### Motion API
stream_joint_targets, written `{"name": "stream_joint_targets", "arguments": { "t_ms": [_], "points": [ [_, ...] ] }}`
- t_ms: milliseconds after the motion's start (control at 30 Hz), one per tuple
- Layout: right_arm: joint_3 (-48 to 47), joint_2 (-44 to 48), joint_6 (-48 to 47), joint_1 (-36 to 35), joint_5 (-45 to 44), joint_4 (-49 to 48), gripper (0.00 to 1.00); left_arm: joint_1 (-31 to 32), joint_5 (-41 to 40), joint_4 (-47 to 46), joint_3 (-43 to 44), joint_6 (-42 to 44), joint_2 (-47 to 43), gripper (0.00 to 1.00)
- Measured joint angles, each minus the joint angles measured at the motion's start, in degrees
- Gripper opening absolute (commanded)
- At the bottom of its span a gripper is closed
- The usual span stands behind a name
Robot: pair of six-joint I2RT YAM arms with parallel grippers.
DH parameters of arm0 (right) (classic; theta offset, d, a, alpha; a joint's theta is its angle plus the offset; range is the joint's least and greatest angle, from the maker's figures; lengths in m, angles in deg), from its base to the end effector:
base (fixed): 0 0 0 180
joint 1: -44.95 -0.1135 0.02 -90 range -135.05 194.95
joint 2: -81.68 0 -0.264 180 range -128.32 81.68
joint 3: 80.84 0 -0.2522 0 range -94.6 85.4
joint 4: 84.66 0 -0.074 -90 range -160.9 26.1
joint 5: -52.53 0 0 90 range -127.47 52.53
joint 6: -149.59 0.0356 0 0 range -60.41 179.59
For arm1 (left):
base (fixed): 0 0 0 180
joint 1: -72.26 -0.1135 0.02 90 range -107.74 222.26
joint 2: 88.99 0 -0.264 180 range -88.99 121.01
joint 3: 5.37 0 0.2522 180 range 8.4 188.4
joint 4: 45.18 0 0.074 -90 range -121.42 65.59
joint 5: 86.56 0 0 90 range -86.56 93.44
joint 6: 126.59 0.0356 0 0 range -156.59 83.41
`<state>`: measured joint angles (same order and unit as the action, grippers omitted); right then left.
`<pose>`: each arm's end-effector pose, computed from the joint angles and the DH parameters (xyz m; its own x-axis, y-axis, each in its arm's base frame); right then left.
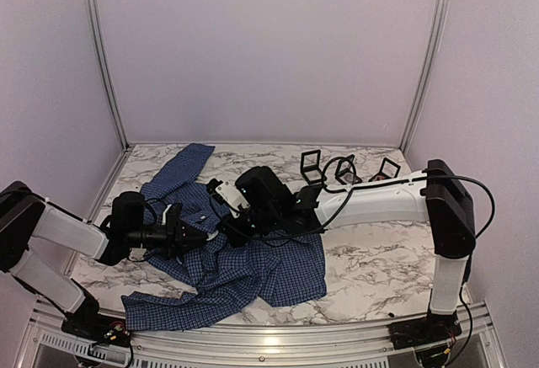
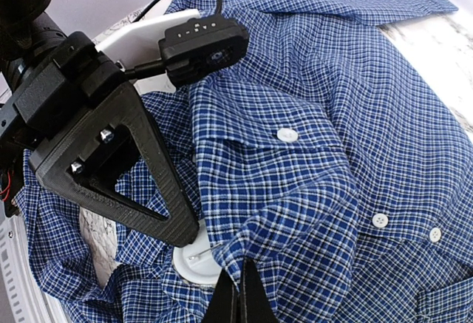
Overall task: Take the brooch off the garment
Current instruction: Pick up the brooch from the crumpled clothing.
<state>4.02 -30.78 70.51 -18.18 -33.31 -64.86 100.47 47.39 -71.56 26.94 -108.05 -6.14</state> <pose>0.2006 0.4016 0.2163 -0.4413 -0.4530 -0.7746 -0.8476 0.4939 0.1940 0.1983 -0.1344 0.1400 -0.9664 -0.2562 -0.0208 -0.0563 0.2900 -0.9554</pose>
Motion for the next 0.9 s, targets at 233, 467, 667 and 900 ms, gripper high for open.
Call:
{"name": "stream_joint_targets", "arguments": {
  "t_ms": [233, 467, 667, 900],
  "points": [
    [0.0, 0.0, 0.0, 0.0, 0.0, 0.0, 0.0, 0.3, -0.5, -2.9, 0.0, -2.0, 0.7, 0.14],
    [0.0, 0.0, 0.0, 0.0, 0.0, 0.0, 0.0, 0.3, -1.5, -4.8, 0.0, -3.7, 0.8, 0.0],
    [0.0, 0.0, 0.0, 0.0, 0.0, 0.0, 0.0, 0.3, -2.4, -3.2, 0.0, -2.9, -0.6, 0.0],
    [0.0, 0.1, 0.0, 0.0, 0.0, 0.0, 0.0, 0.3, -6.1, 11.9, 3.5, 6.2, -10.9, 0.0]
  ]
}}
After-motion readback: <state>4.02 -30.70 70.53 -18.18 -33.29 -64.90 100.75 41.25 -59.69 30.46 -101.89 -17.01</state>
